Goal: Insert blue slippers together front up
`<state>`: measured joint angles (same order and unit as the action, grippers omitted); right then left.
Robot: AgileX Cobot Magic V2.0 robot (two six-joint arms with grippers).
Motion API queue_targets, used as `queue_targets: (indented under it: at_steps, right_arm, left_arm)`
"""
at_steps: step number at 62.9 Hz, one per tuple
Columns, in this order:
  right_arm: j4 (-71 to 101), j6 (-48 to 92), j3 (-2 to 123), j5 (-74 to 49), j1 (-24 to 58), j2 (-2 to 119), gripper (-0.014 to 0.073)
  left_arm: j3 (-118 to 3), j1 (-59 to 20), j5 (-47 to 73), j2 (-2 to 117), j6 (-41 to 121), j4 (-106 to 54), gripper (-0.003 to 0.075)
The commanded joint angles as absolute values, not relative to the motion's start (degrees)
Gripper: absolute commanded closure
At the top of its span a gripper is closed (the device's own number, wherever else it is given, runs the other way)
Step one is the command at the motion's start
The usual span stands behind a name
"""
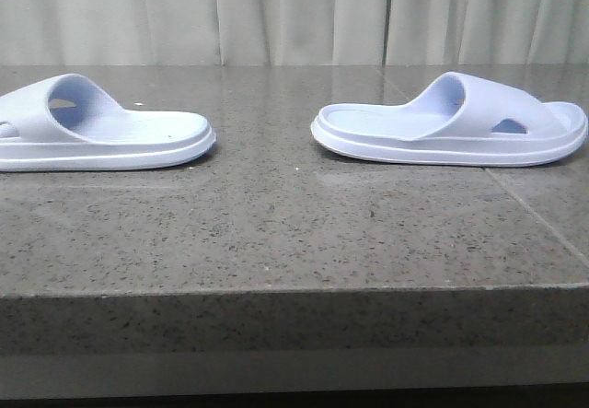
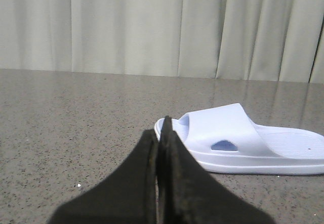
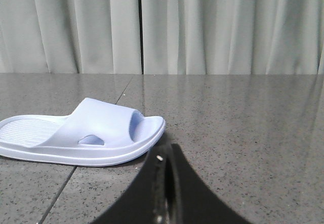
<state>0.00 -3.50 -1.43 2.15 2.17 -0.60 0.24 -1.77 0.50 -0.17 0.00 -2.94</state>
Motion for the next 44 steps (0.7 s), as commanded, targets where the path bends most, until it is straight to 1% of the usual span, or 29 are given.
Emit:
queue_targets:
  at_steps: [1, 44]
  right_arm:
    - [-0.55, -3.29, -1.22, 7.17, 1.8, -1.54, 0.0662]
    - [-0.55, -3.29, -1.22, 7.28, 1.8, -1.54, 0.0662]
  left_arm:
    - [0.48, -2.11, -4.04, -1.18, -0.35, -3.37, 0.0741]
    - [0.48, -2.11, -4.74, -1.18, -0.35, -3.37, 0.0741]
